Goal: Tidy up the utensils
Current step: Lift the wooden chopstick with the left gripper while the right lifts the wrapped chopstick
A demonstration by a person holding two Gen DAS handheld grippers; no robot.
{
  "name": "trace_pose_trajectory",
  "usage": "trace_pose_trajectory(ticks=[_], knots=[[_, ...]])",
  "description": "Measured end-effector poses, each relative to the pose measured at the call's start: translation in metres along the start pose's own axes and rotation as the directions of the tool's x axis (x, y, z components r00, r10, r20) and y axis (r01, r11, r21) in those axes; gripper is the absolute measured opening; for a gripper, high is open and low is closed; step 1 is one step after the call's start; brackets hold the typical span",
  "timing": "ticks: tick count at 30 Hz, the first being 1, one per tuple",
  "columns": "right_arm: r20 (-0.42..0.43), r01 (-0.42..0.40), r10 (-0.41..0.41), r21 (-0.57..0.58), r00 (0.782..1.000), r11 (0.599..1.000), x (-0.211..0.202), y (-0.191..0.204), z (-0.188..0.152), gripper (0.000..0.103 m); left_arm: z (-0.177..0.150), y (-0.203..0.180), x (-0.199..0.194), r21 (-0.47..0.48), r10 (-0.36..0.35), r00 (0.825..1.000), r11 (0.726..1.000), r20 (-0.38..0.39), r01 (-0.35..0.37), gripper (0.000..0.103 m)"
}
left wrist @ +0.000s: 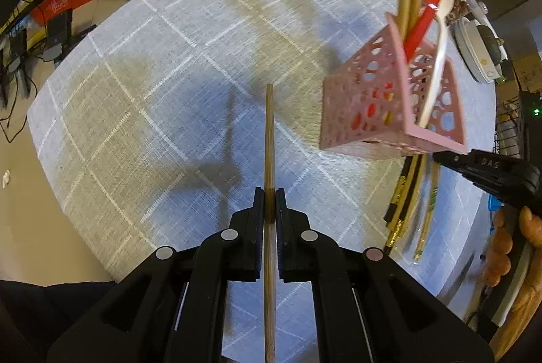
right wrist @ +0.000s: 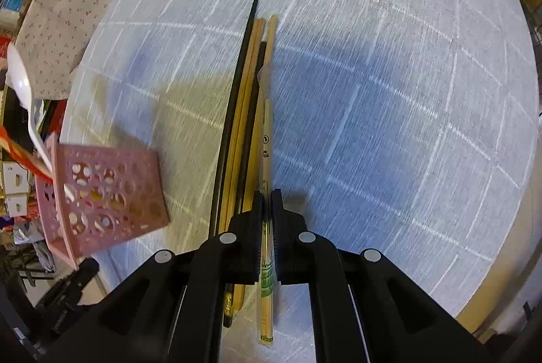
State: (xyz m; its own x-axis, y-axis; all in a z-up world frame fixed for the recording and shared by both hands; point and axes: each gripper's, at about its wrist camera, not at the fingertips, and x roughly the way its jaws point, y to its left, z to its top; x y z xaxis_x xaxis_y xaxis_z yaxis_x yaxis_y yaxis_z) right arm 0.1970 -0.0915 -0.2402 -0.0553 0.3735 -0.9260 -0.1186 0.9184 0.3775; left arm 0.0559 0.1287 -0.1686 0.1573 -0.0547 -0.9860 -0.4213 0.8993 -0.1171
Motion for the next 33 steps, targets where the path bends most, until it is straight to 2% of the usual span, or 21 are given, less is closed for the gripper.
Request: trace_pose_trajectory(ticks=[8, 14, 19, 22, 27, 29, 32, 33], knots=[[0.018, -0.040, 0.041, -0.042, 0.999, 0.998, -0.012, 0.012, -0.014, 0.006, -0.008, -0.015, -0.025, 0.030, -0.053, 0.998, 0.998, 0.039, 0.052, 0.005], [0.046, -0.082, 0.086, -0.076, 0.995, 0.994, -0.035, 0.019, -0.038, 0.006, -0.004, -0.026, -0.042, 0.062, -0.104, 0.992, 0.993, 0.078, 0.099, 0.005], [0.101, -0.141, 0.154, -0.131, 0.983, 0.981, -0.066, 0.034, -0.052, 0.006, 0.005, -0.040, -0.066, 0.105, -0.167, 0.974, 0.983, 0.150, 0.153, 0.005], [0.137, -0.163, 0.186, -0.164, 0.973, 0.973, -0.079, 0.045, -0.055, 0.006, 0.016, -0.052, -0.082, 0.128, -0.207, 0.953, 0.975, 0.223, 0.182, 0.005], [0.180, -0.177, 0.215, -0.207, 0.960, 0.962, -0.091, 0.054, -0.059, 0.006, 0.032, -0.068, -0.095, 0.157, -0.215, 0.915, 0.973, 0.341, 0.170, 0.005], [0.231, -0.161, 0.213, -0.222, 0.949, 0.962, -0.096, 0.058, -0.057, 0.006, 0.039, -0.071, -0.101, 0.164, -0.230, 0.891, 0.970, 0.391, 0.179, 0.005], [0.282, -0.165, 0.227, -0.228, 0.932, 0.960, -0.102, 0.055, -0.051, 0.006, 0.046, -0.073, -0.115, 0.185, -0.239, 0.824, 0.969, 0.513, 0.166, 0.005], [0.299, -0.167, 0.232, -0.226, 0.926, 0.960, -0.105, 0.054, -0.050, 0.006, 0.048, -0.075, -0.118, 0.198, -0.239, 0.793, 0.968, 0.561, 0.152, 0.005]])
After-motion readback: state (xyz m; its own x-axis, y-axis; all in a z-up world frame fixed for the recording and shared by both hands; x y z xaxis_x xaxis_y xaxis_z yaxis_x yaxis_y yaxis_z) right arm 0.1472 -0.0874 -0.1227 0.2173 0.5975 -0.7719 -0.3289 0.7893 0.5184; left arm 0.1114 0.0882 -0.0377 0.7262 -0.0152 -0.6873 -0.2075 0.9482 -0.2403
